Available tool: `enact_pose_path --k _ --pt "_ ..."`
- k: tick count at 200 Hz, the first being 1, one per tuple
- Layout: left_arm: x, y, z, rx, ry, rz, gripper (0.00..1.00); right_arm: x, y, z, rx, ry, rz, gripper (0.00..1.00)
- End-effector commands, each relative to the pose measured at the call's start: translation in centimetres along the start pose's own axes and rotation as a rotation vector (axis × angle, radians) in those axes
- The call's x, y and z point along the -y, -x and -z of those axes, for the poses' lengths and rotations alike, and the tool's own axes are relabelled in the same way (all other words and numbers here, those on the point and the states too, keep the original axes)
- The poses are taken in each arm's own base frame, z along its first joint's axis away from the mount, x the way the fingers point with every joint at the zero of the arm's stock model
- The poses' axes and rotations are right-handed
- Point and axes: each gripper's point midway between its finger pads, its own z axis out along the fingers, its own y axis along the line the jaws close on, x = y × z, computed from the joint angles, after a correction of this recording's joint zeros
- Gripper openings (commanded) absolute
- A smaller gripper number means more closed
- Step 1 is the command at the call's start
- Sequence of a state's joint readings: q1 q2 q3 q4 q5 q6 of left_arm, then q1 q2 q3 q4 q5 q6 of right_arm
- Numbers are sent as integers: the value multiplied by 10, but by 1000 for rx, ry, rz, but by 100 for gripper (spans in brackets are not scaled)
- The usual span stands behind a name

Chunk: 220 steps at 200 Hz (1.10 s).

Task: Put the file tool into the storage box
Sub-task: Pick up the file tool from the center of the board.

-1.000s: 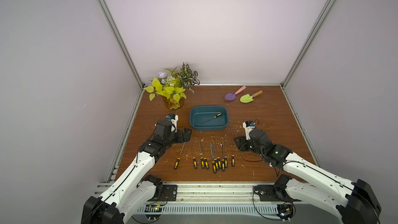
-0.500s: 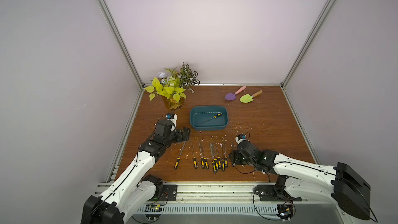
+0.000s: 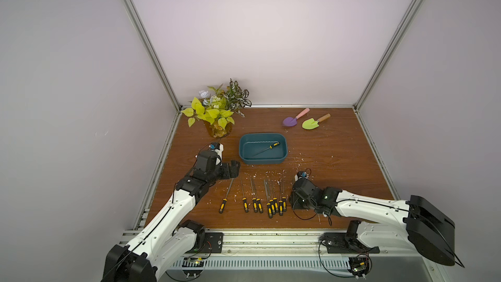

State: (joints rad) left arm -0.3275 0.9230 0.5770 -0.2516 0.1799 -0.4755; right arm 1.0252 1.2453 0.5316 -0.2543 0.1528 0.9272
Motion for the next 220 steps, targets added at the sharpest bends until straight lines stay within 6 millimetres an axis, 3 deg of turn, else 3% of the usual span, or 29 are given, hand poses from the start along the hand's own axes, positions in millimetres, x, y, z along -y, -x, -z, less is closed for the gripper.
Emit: enact_pose_path --k 1,81,119,197,220 --pt "8 2 1 2 -26 -11 99 -8 10 2 21 -18 28 50" --pt "10 -1 -1 -13 -41 -11 99 4 -2 -9 -20 -144 95 46" --pt "11 -1 -1 -11 -43 -12 99 10 -5 -13 -32 -176 109 34" --pt "11 -2 -2 -17 -45 -13 99 31 -7 -11 -46 -289 152 28" --pt "11 -1 -2 -16 -47 -13 99 27 -9 -12 -51 -262 151 27"
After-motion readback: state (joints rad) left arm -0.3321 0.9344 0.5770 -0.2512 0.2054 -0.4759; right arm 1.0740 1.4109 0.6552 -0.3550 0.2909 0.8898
